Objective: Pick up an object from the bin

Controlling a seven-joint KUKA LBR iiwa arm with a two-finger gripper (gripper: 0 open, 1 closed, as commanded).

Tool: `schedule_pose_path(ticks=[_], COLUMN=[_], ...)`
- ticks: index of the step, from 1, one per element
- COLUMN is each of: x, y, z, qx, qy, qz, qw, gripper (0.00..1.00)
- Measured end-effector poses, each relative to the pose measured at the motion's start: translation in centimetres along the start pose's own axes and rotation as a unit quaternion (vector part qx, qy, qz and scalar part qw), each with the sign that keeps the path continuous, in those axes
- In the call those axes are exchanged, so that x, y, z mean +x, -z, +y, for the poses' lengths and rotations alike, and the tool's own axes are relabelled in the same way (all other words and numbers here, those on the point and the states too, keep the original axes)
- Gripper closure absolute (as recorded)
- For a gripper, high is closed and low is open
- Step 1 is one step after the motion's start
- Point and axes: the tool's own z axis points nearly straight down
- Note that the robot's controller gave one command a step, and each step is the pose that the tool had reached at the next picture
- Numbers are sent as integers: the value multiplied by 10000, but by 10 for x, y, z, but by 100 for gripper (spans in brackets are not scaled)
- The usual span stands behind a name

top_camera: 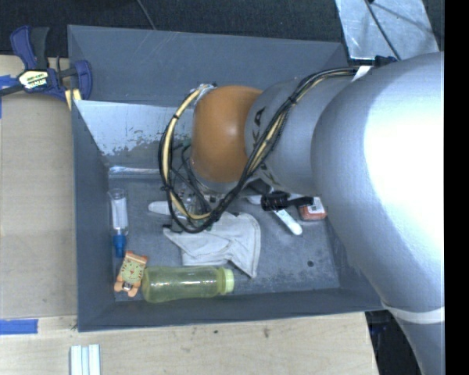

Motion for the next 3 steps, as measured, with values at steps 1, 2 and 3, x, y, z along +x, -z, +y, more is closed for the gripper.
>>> schedule_pose_path(ticks=[1,2,3], x=[0,1,2], y=[0,4,18], z=[0,-1,-2], qx=[0,9,32], qy=[0,1,-1], qz=[0,14,49], qw=[10000,10000,10000], gripper=[100,100,100])
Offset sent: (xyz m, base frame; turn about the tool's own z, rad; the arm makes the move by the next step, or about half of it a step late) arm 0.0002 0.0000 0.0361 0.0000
